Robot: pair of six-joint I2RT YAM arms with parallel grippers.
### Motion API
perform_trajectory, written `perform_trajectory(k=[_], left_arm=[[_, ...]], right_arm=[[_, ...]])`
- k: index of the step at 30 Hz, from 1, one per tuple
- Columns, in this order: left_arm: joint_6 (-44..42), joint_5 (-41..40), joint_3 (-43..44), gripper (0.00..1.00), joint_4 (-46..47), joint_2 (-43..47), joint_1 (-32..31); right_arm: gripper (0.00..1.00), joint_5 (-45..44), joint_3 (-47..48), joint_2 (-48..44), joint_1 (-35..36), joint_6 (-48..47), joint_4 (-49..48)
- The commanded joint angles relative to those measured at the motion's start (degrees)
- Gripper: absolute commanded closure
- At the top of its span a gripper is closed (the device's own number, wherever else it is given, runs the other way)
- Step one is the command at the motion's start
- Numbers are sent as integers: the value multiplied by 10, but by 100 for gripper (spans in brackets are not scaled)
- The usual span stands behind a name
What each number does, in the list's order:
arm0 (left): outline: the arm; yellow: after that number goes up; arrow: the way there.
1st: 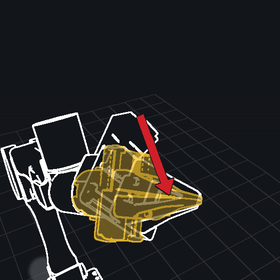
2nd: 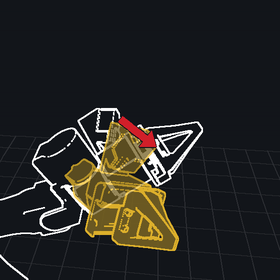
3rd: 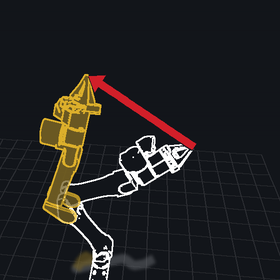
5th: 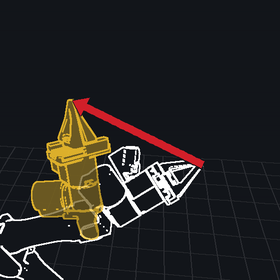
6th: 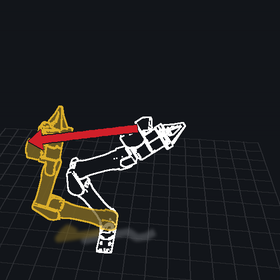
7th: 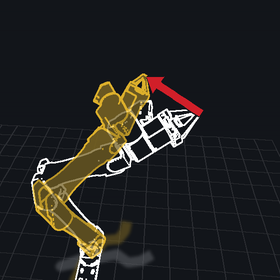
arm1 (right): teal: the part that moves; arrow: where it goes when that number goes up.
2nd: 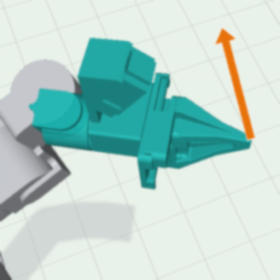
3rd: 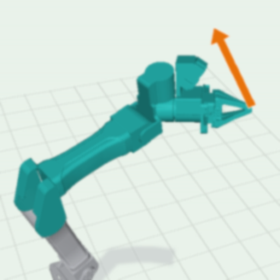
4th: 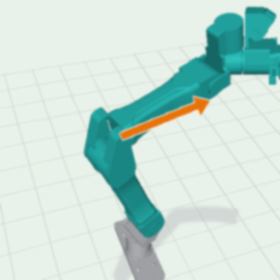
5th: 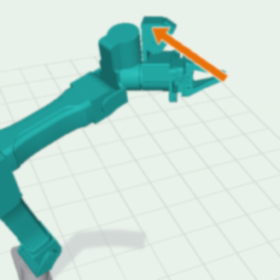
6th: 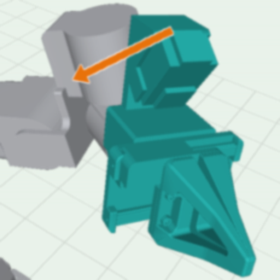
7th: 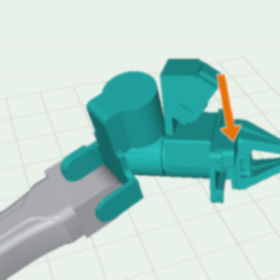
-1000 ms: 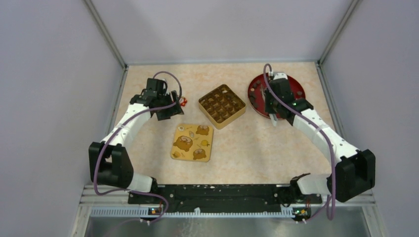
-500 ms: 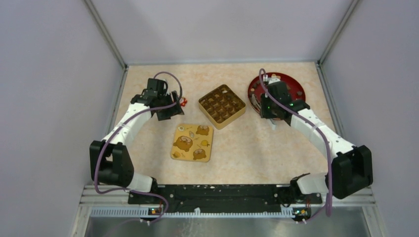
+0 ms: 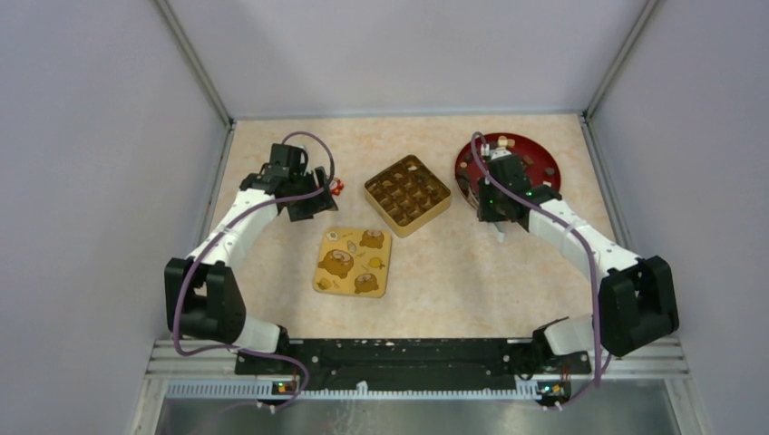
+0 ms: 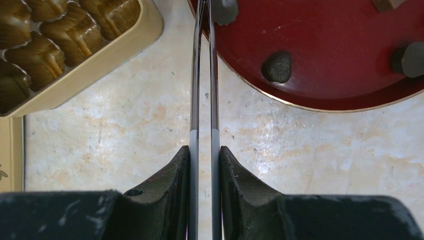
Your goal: Pack the chocolate
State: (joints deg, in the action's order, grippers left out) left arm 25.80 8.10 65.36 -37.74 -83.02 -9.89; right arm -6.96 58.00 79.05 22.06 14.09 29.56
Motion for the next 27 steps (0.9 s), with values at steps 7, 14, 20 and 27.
perform_trajectory(k=[7,14,20,27], left_arm=[[3,6,11,27,12,3,2],[3,8,10,27,13,1,2],[3,9,9,27,14,1,2],[3,13,9,27,16,-1,2]], right_arm=[[81,-40,-9,-14,-13,-3,-12],[81,-29,4,-37,-17,-1,-2],[80,-36,16,-64,-16,-1,9],[71,-49,9,-70,-18,0,15]])
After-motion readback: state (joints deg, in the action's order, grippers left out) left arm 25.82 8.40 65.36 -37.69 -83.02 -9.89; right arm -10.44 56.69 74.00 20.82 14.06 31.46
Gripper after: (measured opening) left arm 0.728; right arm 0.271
